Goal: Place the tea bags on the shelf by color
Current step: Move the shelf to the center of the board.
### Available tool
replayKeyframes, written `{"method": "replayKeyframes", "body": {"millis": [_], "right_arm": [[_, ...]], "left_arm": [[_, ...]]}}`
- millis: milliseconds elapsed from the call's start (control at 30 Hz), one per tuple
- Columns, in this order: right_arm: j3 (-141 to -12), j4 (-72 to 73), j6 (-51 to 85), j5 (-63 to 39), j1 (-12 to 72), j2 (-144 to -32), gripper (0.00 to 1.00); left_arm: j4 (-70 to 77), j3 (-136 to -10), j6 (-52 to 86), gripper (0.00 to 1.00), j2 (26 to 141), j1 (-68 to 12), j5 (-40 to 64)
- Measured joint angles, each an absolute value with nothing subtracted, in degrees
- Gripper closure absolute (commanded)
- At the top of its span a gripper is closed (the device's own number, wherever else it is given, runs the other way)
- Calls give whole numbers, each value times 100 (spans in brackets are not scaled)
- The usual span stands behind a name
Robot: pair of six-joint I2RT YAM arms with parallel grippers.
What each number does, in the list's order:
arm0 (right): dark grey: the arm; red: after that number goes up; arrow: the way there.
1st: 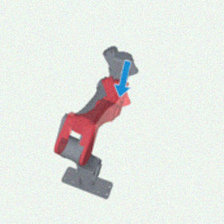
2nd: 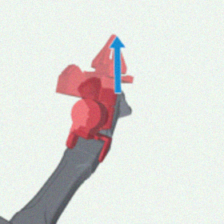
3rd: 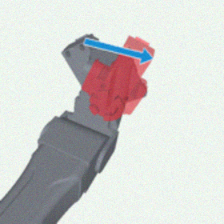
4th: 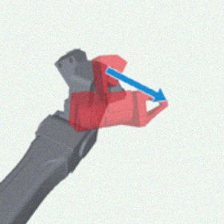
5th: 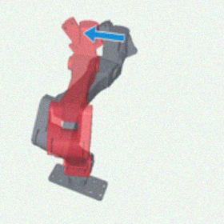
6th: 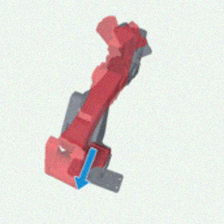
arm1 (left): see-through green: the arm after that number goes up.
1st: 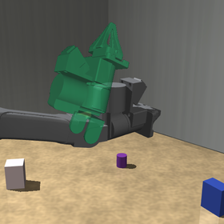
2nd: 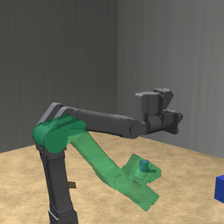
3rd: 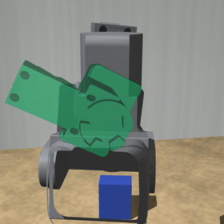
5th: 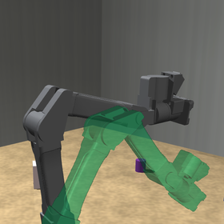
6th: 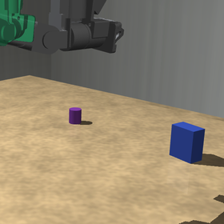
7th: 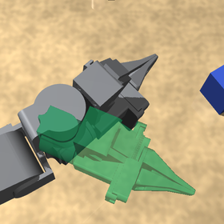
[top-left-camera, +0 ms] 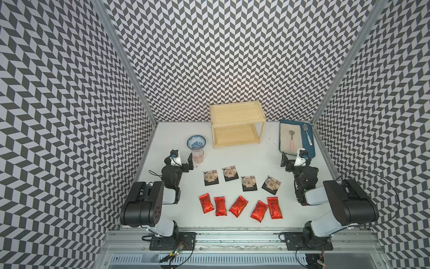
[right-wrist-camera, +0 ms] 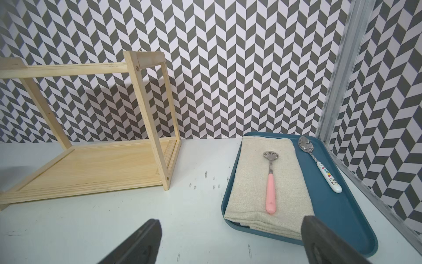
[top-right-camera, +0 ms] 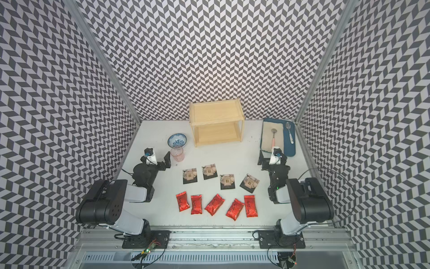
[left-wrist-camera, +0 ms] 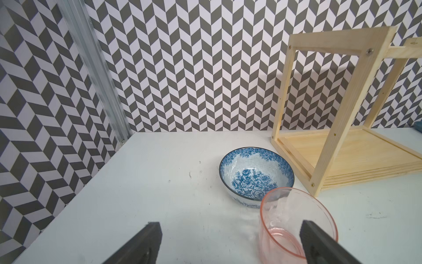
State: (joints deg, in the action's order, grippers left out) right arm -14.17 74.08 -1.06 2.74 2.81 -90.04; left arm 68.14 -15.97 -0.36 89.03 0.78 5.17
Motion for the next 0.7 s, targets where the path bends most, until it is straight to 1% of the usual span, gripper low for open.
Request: {"method": "replayKeyframes", "body": {"millis": [400,467,567,633,700], "right_arm": [[-1417,7411,-106,279,281,-9004,0],[-1420,7352,-113,423,329,-8958,0],[-1702,6506,-244,1035,679,-8611,0],[-2438,5439,-233,1586,1116,-8368,0],[-3221,4628,-185,1876,1400,-8250,0]], "left_arm": [[6814,-1597,-36,0,8903,78,517],[6812,-1597,-36,0,8903,75,471],[6342,-1688,32,0,8698,-21,45],[5395,-2150,235,0,8438,-104,-403],[4545,-2810,451,0,8276,-148,-746]]}}
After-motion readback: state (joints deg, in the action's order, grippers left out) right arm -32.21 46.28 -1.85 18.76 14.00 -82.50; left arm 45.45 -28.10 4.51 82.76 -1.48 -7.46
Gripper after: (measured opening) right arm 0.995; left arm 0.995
